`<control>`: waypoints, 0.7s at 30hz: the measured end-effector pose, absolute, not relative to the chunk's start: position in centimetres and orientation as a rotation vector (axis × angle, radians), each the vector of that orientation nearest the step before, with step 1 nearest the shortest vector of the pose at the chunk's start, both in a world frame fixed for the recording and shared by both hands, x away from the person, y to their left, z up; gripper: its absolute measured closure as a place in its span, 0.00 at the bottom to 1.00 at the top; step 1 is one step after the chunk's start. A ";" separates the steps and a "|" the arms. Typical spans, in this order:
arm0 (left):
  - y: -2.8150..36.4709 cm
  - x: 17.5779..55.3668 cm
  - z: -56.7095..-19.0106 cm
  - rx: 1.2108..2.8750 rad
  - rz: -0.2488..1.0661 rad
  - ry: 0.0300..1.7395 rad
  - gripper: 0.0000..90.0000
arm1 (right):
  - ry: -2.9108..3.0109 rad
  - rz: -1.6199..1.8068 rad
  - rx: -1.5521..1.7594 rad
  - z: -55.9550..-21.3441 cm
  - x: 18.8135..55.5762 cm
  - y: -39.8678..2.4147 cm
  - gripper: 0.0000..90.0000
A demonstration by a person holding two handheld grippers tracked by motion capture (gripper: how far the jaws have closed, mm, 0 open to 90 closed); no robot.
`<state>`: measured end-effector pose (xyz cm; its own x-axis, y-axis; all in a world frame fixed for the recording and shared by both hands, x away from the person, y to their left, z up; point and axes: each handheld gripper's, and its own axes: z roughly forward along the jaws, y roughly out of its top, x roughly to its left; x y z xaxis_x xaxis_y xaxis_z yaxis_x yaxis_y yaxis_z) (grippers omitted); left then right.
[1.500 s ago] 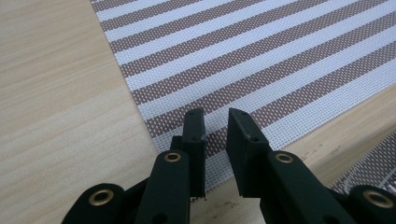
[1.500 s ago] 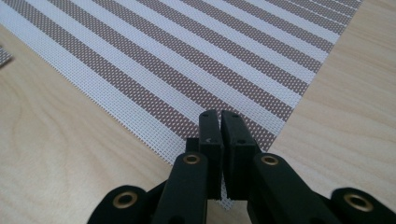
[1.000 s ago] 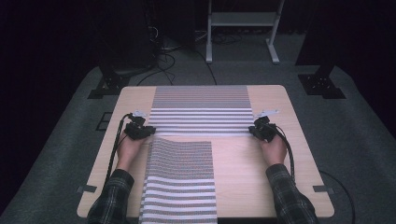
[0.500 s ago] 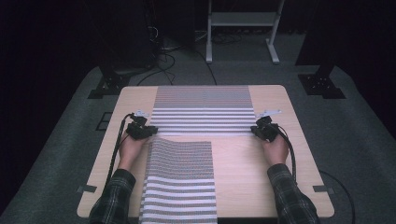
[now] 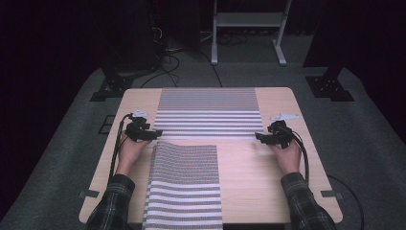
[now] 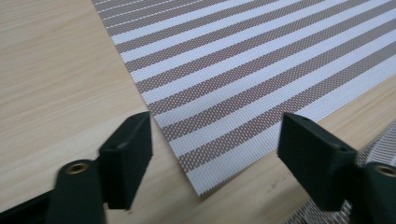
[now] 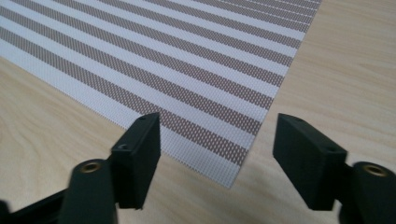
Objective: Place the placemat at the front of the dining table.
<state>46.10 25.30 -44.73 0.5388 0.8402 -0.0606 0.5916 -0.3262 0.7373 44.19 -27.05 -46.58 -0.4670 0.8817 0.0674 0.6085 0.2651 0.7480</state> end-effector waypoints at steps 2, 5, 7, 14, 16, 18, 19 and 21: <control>25.8 45.6 -44.5 2.021 0.424 1.157 0.19 | 2.200 1.029 1.353 -46.7 43.9 -27.1 0.26; 26.2 44.7 -44.2 2.030 0.436 1.165 0.06 | 2.204 1.030 1.354 -46.6 43.4 -27.3 0.18; 26.5 44.1 -44.0 2.026 0.444 1.160 0.01 | 2.200 1.055 1.346 -46.4 43.0 -27.3 0.11; 27.5 40.7 -42.8 2.013 0.477 1.109 0.00 | 2.221 1.074 1.301 -45.4 41.4 -27.7 0.00; 28.0 39.6 -42.6 2.005 0.491 1.101 0.00 | 2.221 1.076 1.287 -45.3 40.7 -27.8 0.00; 28.3 38.5 -42.6 2.000 0.497 1.104 0.00 | 2.228 1.061 1.266 -45.3 40.1 -27.8 0.00; 28.5 37.9 -42.6 2.003 0.502 1.098 0.00 | 2.230 1.055 1.259 -45.3 39.7 -27.9 0.00; 28.9 36.8 -42.7 2.016 0.511 1.099 0.00 | 2.229 1.050 1.248 -45.2 39.0 -28.1 0.00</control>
<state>36.84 28.92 -42.71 0.5472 0.8369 -0.0145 0.5284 -0.3320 0.7814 39.00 -28.06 -45.24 -0.5351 0.8442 0.0322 0.5625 0.3277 0.7591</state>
